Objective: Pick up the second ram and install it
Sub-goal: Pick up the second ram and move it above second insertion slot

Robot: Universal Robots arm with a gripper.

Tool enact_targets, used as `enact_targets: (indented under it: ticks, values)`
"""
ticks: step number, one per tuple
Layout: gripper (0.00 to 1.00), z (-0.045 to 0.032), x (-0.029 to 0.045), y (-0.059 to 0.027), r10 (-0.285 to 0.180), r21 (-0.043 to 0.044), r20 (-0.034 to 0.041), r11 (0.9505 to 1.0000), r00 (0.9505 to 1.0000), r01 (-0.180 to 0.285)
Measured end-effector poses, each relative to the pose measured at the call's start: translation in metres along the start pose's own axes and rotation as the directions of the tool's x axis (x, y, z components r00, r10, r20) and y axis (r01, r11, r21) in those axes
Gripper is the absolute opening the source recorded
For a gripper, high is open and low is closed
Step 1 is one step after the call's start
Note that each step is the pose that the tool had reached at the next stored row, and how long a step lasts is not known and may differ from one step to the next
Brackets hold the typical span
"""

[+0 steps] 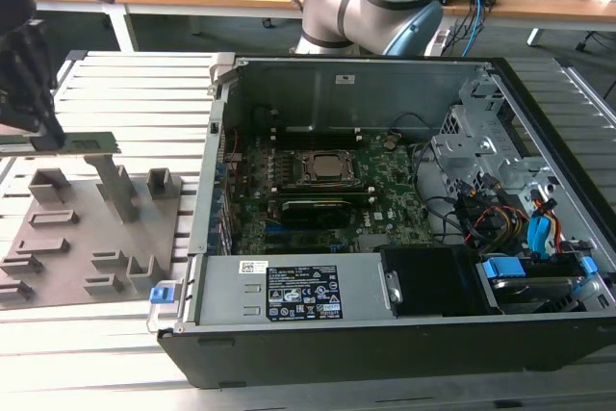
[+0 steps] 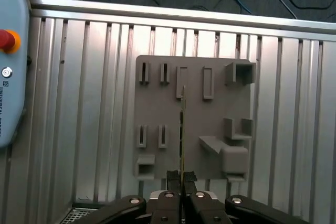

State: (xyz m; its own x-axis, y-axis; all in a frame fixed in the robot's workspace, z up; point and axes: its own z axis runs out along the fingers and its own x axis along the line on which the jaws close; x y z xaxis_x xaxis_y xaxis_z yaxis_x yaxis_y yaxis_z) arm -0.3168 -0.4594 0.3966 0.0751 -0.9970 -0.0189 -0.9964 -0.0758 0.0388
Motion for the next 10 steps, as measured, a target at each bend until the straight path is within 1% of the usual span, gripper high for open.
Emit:
enact_targets:
  ticks: [1,2,6,7,9,10]
  values:
    - [0.14,-0.0003,0.0005,-0.0069,0.0,-0.0001,-0.0001,1.0,1.0,0.0]
    - [0.14,-0.0005,0.0009,-0.012,0.0,-0.0001,-0.0002,1.0,1.0,0.0]
    - [0.14,-0.0011,0.0018,-0.0248,0.0,-0.0003,-0.0004,1.0,1.0,0.0]
    - [0.14,-0.0012,0.0022,-0.0296,0.0,-0.0003,-0.0004,1.0,1.0,0.0]
    - [0.14,-0.0017,0.0032,-0.0432,0.0,-0.0006,-0.0004,1.0,1.0,0.0]
    - [0.14,-0.002,0.0036,-0.0476,0.0,-0.0008,-0.0004,1.0,1.0,0.0]
